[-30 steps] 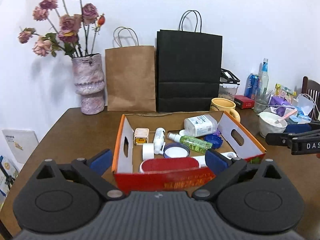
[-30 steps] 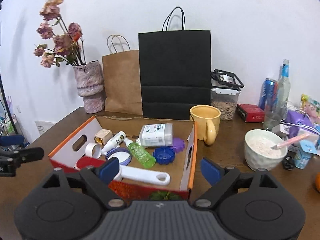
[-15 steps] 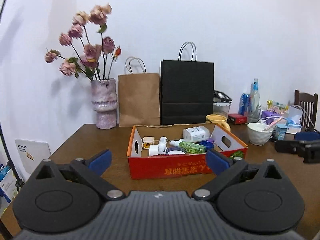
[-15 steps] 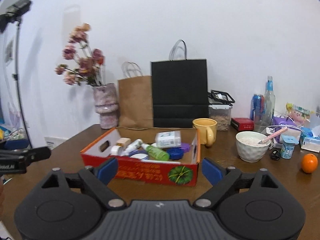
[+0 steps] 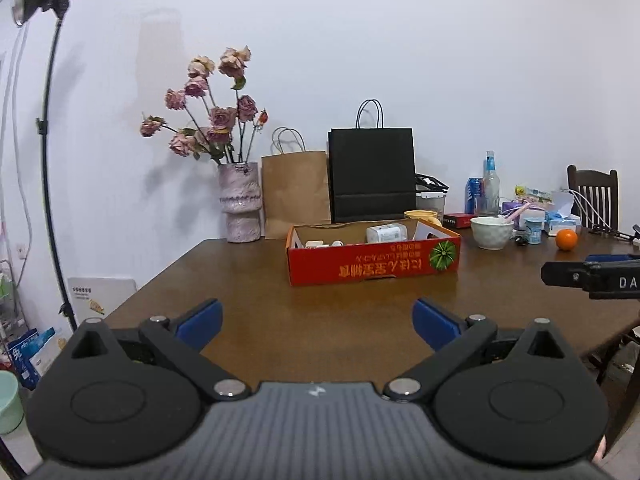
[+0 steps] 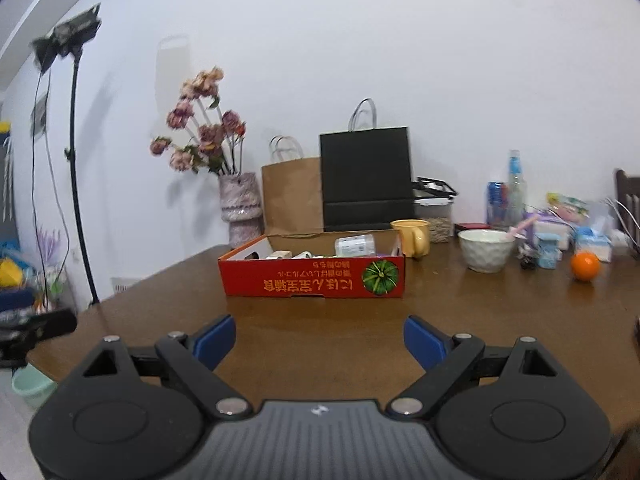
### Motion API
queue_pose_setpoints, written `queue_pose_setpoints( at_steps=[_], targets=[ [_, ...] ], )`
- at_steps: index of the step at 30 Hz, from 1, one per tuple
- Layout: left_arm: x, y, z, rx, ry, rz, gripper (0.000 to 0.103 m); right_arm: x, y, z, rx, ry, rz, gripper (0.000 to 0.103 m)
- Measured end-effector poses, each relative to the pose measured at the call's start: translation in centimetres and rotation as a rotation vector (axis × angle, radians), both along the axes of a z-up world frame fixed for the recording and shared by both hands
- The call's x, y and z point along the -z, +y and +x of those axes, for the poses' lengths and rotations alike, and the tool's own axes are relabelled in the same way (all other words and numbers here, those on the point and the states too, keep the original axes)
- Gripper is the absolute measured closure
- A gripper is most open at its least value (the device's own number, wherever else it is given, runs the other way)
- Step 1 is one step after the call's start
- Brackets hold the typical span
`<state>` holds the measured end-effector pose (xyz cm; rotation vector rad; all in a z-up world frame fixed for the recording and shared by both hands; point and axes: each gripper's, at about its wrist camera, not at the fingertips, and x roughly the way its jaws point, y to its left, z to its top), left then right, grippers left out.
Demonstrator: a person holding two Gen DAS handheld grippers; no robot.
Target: Organize rigid objects
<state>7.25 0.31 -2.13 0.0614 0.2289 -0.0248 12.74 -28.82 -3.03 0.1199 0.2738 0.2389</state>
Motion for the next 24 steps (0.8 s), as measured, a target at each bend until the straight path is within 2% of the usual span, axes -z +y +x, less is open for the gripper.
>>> queue_pose_setpoints(
  at_steps=[1, 3, 7, 11, 13, 15, 24],
  targets=[
    [0.2, 0.0, -0.8, -0.012, 0.0, -0.003, 0.0, 0.3, 0.1, -1.0, 0.0, -0.002, 0.02, 0.009],
    [0.7, -0.2, -2.0, -0.022, 0.008, -0.006, 0.0, 1.0, 0.4, -3.0, 0.005, -0.02, 0.029, 0.001],
    [0.8, -0.8, -3.3, 0.004, -0.008, 0.003, 0.0, 1.5, 1.3, -5.5, -0.01, -0.05, -0.025, 0.0],
    [0.5, -1.0, -5.9, 0.042, -0.083, -0.075, 0.0, 0.8, 1.0, -7.7, 0.017, -0.108, -0.013, 0.0],
    [0.3, -1.2, -6.5, 0.059, -0.087, -0.113, 0.0, 0.3, 0.8, -8.5, 0.023, -0.142, -0.028, 0.0],
    [0.0, -1.4, -6.5, 0.062, -0.088, -0.133, 0.0, -0.1, 0.8, -8.9, 0.009, -0.162, -0.04, 0.0],
    [-0.1, -1.7, -6.5, 0.052, -0.107, -0.118, 0.0, 0.0, 0.9, -8.7, 0.003, -0.154, -0.036, 0.0]
  ],
)
